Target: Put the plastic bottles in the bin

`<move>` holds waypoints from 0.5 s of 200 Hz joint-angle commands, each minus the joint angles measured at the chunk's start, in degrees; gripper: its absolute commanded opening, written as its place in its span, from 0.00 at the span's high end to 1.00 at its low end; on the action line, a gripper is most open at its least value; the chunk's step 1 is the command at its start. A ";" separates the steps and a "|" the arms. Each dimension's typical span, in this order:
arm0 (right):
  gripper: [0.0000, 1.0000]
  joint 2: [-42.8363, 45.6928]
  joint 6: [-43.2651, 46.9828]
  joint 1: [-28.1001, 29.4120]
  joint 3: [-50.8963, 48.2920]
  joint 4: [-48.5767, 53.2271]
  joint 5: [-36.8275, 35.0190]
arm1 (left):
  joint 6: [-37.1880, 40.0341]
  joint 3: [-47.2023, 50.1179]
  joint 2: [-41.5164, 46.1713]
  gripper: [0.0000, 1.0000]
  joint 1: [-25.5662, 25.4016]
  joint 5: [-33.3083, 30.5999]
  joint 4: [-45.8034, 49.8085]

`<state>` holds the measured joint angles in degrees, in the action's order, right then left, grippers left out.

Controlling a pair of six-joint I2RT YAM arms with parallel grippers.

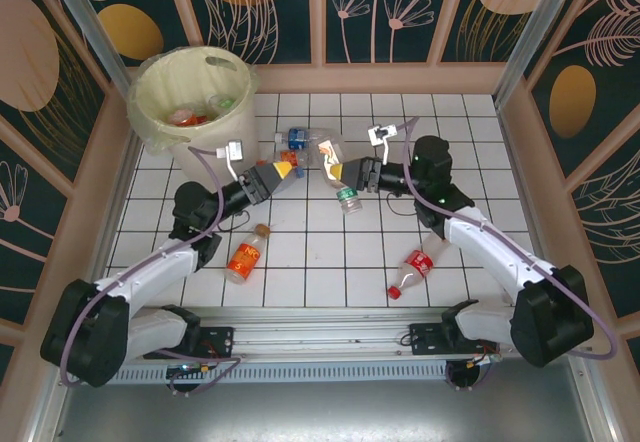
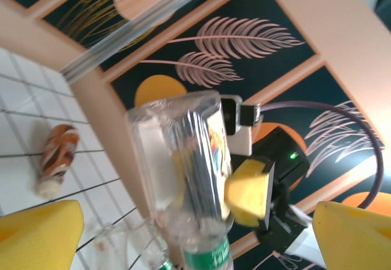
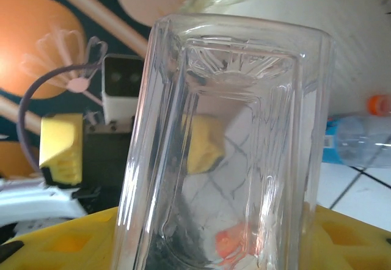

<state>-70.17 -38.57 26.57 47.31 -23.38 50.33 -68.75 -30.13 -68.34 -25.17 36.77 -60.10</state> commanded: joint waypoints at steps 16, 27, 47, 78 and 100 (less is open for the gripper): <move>0.41 1.79 -11.27 -0.17 -1.52 -14.30 8.21 | -3.24 -3.99 -4.67 0.04 -2.25 0.76 -13.05; 0.41 1.70 -12.76 -0.11 -1.46 -15.79 8.72 | -2.76 -5.11 -5.90 0.04 -3.13 1.25 -13.57; 0.41 1.53 -14.61 0.44 -1.08 -17.60 9.21 | -2.30 -6.71 -8.10 0.05 -4.85 1.98 -15.25; 0.41 1.18 -16.12 1.33 -0.73 -19.37 9.45 | -3.71 -8.10 -11.05 0.06 -6.12 2.14 -18.59; 0.41 0.55 -16.45 1.89 -1.00 -20.10 9.51 | -7.90 -9.00 -13.63 0.09 -6.38 2.84 -25.31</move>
<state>-69.73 -53.15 27.66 46.33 -38.26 58.06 -72.31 -36.80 -79.59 -31.16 38.06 -74.85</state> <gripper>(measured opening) 0.595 0.932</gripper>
